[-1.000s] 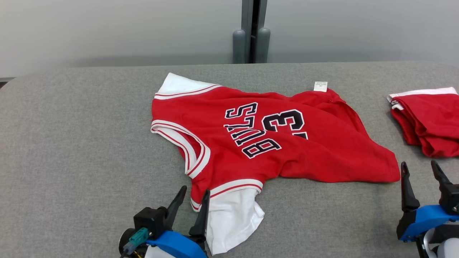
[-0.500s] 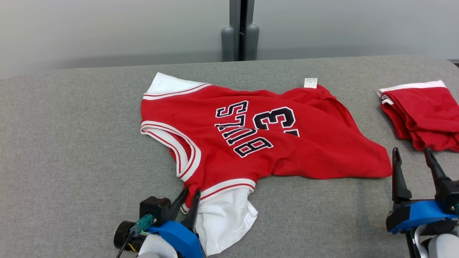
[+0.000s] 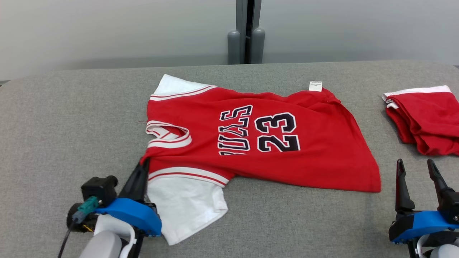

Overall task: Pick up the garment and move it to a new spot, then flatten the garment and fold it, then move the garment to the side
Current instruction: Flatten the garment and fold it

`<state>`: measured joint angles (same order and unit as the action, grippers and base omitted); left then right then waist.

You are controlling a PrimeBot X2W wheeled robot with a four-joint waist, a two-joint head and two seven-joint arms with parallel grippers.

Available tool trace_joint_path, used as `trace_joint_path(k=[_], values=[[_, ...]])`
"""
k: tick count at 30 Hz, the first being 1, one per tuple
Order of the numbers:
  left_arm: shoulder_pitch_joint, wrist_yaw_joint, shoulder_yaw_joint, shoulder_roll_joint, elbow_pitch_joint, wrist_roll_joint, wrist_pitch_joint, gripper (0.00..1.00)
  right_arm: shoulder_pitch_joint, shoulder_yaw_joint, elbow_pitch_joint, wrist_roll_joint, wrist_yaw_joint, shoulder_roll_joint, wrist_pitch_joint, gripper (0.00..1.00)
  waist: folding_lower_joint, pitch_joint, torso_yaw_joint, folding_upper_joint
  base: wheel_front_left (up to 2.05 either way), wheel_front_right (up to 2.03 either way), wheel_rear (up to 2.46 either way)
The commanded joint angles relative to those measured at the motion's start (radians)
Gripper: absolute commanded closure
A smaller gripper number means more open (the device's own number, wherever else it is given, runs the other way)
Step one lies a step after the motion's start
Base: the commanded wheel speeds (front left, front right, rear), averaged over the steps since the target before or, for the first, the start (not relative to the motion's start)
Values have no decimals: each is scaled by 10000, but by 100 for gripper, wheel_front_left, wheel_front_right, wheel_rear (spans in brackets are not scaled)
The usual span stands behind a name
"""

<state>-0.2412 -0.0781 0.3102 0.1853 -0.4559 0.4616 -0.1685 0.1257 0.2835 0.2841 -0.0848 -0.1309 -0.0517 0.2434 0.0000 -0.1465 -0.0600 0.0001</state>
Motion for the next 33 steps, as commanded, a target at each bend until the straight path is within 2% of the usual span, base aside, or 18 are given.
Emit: trace_joint_path(k=[1,10,11,12,13,24,33], values=[[-196,87,-213,246,79,95,32,100,-133,21,76,61,3,12,61,0,0,-3,-16,-1,0,0,0],[-226,-8,-500,872,-773,465,744,100,-112,75,396,-74,3,13,103,0,0,-13,-149,-1,0,0,0],[-252,-24,-480,899,-878,457,690,63,-105,69,422,-72,3,12,111,0,0,-8,-164,-1,0,0,0],[-278,-59,-476,888,-942,472,596,20,-110,70,444,-68,3,12,123,0,0,0,-173,-1,0,0,0],[-286,-79,-480,829,-998,536,489,0,-120,74,478,-64,3,12,125,0,0,11,-173,-1,0,0,0],[-232,-250,-291,533,-741,458,-631,0,-184,-523,611,192,3,13,198,0,0,354,72,-1,0,0,0],[735,-16,-306,23,-145,586,-888,0,-379,-1253,789,654,3,10,220,0,0,784,254,-1,0,0,0]])
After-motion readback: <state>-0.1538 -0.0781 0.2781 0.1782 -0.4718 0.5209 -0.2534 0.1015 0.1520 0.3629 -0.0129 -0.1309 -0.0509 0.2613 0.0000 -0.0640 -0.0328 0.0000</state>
